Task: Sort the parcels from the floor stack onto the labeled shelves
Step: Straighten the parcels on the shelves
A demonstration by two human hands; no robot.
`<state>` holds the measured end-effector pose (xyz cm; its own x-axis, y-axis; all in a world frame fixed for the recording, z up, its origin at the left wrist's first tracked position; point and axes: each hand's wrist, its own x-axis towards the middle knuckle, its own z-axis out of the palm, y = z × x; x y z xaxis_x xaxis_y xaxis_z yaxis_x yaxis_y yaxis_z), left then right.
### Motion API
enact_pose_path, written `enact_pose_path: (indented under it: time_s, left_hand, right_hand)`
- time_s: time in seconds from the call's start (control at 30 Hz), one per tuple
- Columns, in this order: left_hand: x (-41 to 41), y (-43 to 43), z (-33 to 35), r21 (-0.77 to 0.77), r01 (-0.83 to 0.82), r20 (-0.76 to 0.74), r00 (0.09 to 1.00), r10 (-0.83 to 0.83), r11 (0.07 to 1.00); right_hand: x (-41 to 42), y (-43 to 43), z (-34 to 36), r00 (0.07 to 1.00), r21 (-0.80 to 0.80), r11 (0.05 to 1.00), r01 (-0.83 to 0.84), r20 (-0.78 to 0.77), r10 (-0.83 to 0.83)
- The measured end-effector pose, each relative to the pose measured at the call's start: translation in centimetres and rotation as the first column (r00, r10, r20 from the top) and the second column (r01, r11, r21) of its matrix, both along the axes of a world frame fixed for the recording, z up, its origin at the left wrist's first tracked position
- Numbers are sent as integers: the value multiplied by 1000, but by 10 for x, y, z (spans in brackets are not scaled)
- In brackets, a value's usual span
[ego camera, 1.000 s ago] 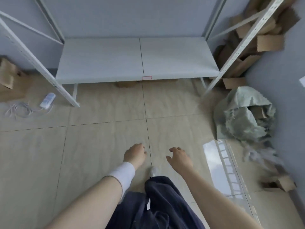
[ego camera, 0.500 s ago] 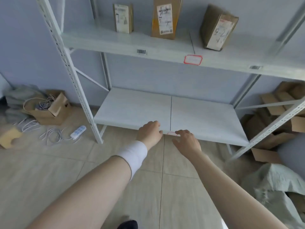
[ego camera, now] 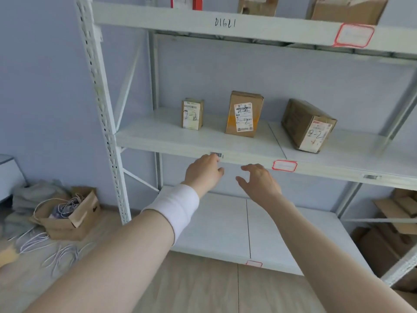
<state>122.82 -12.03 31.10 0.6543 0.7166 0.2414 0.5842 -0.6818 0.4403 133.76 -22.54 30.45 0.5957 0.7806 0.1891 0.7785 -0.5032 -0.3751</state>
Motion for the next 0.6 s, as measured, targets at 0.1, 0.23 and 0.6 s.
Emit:
enact_pose_path:
  time_s: [0.1, 0.23, 0.6]
  left_hand:
    - [13, 24, 6, 11, -10, 32, 999, 10, 1000]
    - [31, 60, 6, 0, -44, 35, 998, 44, 999]
    - [79, 174, 2, -2, -121, 23, 992, 121, 993]
  right_hand:
    - [13, 24, 7, 1000, 13, 1000, -6, -1, 6]
    - [38, 53, 5, 999, 34, 999, -29, -24, 30]
    - [96, 176, -2, 994, 66, 995, -80, -65, 84]
